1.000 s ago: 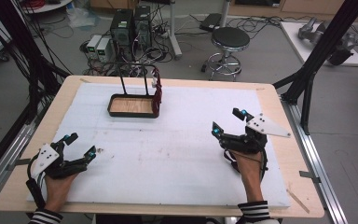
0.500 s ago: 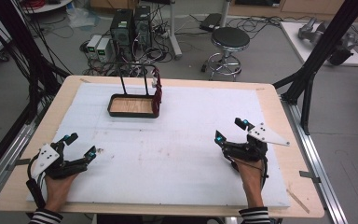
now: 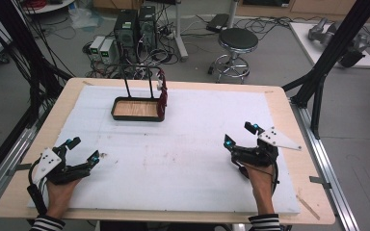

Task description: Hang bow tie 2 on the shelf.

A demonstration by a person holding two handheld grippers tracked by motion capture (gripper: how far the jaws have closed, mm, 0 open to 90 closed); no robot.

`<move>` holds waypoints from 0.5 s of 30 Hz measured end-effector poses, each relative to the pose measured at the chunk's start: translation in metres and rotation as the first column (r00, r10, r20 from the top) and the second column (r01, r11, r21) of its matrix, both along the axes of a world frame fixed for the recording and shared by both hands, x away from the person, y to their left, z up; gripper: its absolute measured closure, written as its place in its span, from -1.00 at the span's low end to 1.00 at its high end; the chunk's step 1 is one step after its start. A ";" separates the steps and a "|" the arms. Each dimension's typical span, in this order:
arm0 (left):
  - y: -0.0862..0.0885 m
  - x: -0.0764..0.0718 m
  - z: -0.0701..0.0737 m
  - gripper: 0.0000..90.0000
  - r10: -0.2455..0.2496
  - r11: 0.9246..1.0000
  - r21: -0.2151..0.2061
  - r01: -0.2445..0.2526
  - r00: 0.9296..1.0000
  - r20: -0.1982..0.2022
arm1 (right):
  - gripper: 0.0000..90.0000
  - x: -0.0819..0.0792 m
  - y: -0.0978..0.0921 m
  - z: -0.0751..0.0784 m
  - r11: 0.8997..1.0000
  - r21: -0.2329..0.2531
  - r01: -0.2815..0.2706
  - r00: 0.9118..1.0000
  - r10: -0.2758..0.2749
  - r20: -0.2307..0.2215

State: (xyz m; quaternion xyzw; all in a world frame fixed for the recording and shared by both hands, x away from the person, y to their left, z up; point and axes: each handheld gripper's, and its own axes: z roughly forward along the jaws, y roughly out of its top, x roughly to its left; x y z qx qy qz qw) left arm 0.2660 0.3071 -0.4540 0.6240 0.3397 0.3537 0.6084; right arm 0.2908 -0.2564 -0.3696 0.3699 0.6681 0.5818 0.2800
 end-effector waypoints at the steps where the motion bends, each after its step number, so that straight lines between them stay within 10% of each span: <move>1: 0.000 0.000 0.000 -0.68 0.001 1.000 0.001 -0.001 1.000 0.000 | -0.74 0.000 -0.001 0.000 1.000 0.001 0.001 1.000 -0.001 -0.002; 15: 0.000 0.000 0.000 -0.68 0.000 1.000 0.001 0.000 1.000 0.000 | -0.74 -0.011 -0.024 0.016 0.999 -0.045 0.020 0.998 -0.023 -0.059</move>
